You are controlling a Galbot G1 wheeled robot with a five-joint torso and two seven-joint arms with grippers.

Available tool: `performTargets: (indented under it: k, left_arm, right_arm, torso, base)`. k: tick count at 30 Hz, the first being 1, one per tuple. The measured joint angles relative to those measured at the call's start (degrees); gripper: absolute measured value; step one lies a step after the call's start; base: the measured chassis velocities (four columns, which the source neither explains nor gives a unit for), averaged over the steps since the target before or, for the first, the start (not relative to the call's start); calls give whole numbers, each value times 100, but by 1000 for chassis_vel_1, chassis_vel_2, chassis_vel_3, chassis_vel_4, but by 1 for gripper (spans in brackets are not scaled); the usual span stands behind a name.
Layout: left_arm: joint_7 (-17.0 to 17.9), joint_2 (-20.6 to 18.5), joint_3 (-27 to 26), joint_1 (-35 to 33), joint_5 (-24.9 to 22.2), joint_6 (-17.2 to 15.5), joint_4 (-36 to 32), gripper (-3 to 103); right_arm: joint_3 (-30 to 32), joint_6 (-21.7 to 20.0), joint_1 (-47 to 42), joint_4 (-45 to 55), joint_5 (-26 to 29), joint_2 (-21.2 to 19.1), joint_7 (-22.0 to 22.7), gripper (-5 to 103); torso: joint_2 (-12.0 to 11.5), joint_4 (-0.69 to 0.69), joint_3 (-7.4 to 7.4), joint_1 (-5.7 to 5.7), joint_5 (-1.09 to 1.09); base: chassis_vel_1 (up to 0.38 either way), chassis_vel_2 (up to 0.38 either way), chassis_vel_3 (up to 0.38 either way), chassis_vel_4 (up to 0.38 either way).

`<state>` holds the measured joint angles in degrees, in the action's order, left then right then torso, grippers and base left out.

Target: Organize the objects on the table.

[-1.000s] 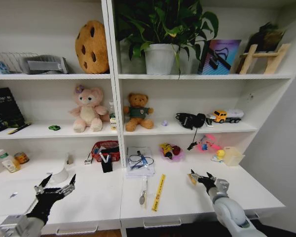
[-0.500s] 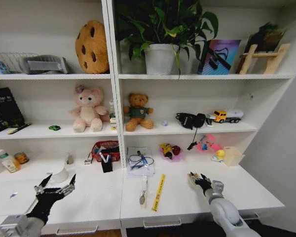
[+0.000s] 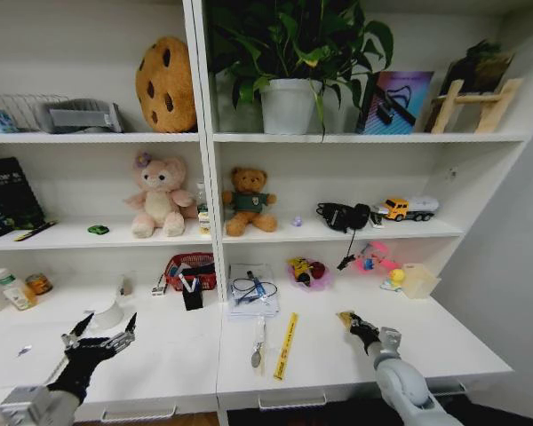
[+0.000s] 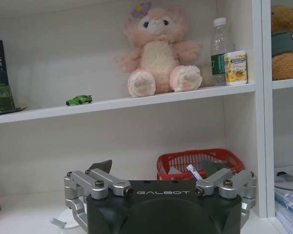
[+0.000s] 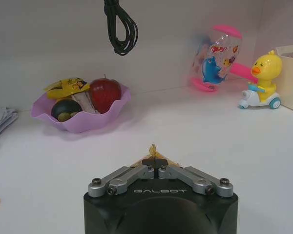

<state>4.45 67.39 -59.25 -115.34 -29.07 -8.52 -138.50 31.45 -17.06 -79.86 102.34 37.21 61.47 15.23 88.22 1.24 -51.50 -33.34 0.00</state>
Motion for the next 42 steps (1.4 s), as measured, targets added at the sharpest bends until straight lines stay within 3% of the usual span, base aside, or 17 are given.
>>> performTargets:
  k: [6,9,11,17,25,30,42]
  left_arm:
    - [0,0,0,0,0,0,0,100]
    - [0,0,0,0,0,0,0,100]
    - [-1,0,0,0,0,0,0,100]
    - [-1,0,0,0,0,0,0,100]
    - [0,0,0,0,0,0,0,100]
    - [0,0,0,0,0,0,0,100]
    - [-1,0,0,0,0,0,0,100]
  right_arm:
    - [44,9,7,21,4,-16,-36,0]
    - [124,157,95,67,-5,-108,-301,0]
    - [38,501,523,-50,165,-456,-860,0]
    - [-578,649,1696,-784,334,-661,-1277,0]
    - [-1318,666,2599,-1628,392,-521,-1339,0]
    - [-1713,804,3082,-2264,184,-230,-1351,0]
    - [-1702,1270,3126,-2682,-357,-104,-1446,0]
  torso:
    - [0,0,0,0,0]
    - [0,0,0,0,0]
    - [0,1,0,0,0]
    - [0,-3,0,0,1]
    - [0,0,-1,0,1]
    - [-1,-1,0,0,0]
    - [0,1,0,0,-1]
  base:
    - [0,0,0,0]
    - [0,0,0,0]
    - [0,0,0,0]
    - [0,0,0,0]
    - [0,0,0,0]
    - [0,0,0,0]
    - [0,0,0,0]
